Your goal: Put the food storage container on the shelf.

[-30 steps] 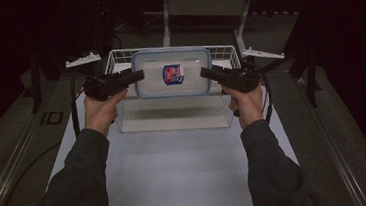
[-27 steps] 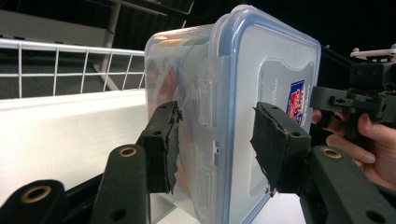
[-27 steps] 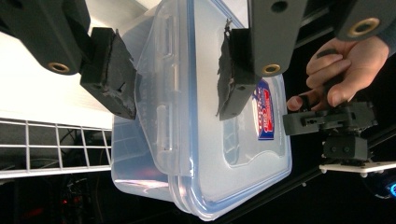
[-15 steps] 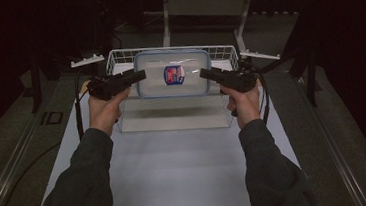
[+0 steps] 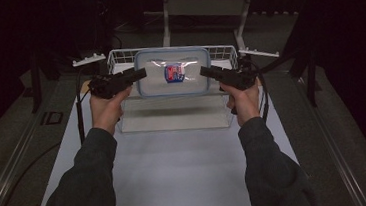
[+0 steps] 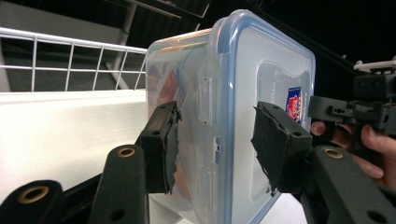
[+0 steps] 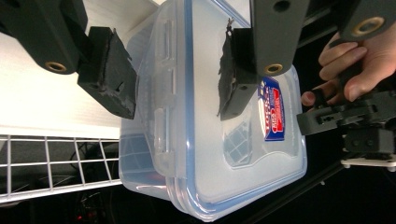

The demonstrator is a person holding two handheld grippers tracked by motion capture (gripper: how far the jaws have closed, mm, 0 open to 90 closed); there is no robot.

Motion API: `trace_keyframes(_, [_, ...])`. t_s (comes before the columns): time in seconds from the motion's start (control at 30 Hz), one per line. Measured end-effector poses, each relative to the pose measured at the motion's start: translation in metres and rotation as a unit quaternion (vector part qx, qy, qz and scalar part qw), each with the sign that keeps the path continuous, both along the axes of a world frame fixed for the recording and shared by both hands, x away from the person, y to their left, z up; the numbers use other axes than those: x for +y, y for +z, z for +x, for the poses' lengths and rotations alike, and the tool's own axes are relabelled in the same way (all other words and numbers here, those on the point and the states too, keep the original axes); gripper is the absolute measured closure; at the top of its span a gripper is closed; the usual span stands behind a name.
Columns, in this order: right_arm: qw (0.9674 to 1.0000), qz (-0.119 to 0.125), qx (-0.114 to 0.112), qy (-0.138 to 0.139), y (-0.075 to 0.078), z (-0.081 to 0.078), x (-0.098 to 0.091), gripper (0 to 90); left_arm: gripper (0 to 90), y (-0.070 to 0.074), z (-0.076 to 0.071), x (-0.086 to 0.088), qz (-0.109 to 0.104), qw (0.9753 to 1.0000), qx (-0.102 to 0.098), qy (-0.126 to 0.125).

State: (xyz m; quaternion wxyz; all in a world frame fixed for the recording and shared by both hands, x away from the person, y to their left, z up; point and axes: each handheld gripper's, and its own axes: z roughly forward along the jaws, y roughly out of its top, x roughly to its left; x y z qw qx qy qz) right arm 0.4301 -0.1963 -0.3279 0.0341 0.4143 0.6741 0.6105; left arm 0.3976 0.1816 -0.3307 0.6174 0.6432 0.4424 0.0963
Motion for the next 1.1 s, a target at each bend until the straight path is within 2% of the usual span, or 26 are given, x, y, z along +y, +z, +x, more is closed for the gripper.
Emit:
trace_keyframes(0.1, [1.0000,-0.003,-0.002,-0.003,0.001,0.000,0.001,47.5,50.7,0.003,-0.002,-0.003,0.019,0.9996,-0.008,0.020])
trace_keyframes(0.13, [1.0000,-0.006,-0.003,-0.006,0.001,0.000,0.002,47.4,54.5,0.004,-0.002,-0.003,0.026,0.9992,-0.013,0.026])
trace_keyframes(0.17, [0.9999,-0.010,-0.004,-0.007,0.001,0.000,0.002,46.8,62.1,0.005,-0.002,-0.004,0.041,0.9985,-0.011,0.035])
trace_keyframes(0.27, [0.9995,-0.022,-0.003,-0.021,0.001,0.003,0.005,44.3,60.9,0.003,0.000,-0.008,0.066,0.9971,-0.004,0.038])
trace_keyframes(0.4, [0.9992,-0.025,-0.002,-0.030,0.001,0.005,0.005,44.3,59.9,0.000,0.003,-0.008,0.053,0.9979,0.001,0.038])
trace_keyframes(0.43, [0.9986,-0.039,-0.007,-0.036,0.002,0.006,0.006,48.2,59.3,0.000,0.003,-0.008,0.054,0.9979,0.001,0.037])
trace_keyframes(0.5, [0.9964,-0.071,-0.011,-0.045,0.004,0.006,0.009,46.9,59.4,0.000,0.004,-0.008,0.058,0.9973,-0.002,0.044])
trace_keyframes(0.6, [0.9955,-0.080,-0.017,-0.048,0.007,0.005,0.012,48.4,59.4,0.000,0.006,-0.010,0.062,0.9964,-0.005,0.059])
trace_keyframes(0.63, [0.9939,-0.098,-0.020,-0.047,0.008,0.005,0.015,46.9,59.0,-0.001,0.006,-0.011,0.065,0.9959,-0.006,0.062])
trace_keyframes(0.7, [0.9915,-0.118,-0.028,-0.048,0.008,0.003,0.019,46.5,57.8,0.000,0.006,-0.012,0.069,0.9951,-0.009,0.071])
trace_keyframes(0.8, [0.9903,-0.123,-0.044,-0.047,0.011,-0.002,0.019,47.0,56.0,0.002,0.003,-0.011,0.079,0.9941,-0.016,0.073])
trace_keyframes(0.83, [0.9882,-0.133,-0.059,-0.047,0.015,-0.007,0.017,47.1,54.5,0.003,0.001,-0.010,0.086,0.9934,-0.020,0.073])
trace_keyframes(0.87, [0.9882,-0.133,-0.059,-0.047,0.015,-0.007,0.017,47.1,54.5,0.004,-0.001,-0.009,0.095,0.9923,-0.025,0.076])
trace_keyframes(1.0, [0.9820,-0.163,-0.084,-0.044,0.023,-0.017,0.015,46.9,52.3,0.011,-0.010,-0.004,0.118,0.9890,-0.040,0.080])
trace_keyframes(1.03, [0.9795,-0.174,-0.092,-0.041,0.025,-0.021,0.014,46.6,52.0,0.012,-0.012,-0.004,0.123,0.9884,-0.042,0.078])
trace_keyframes(1.1, [0.9768,-0.188,-0.098,-0.032,0.028,-0.027,0.013,45.9,51.2,0.015,-0.018,-0.002,0.143,0.9860,-0.048,0.072])
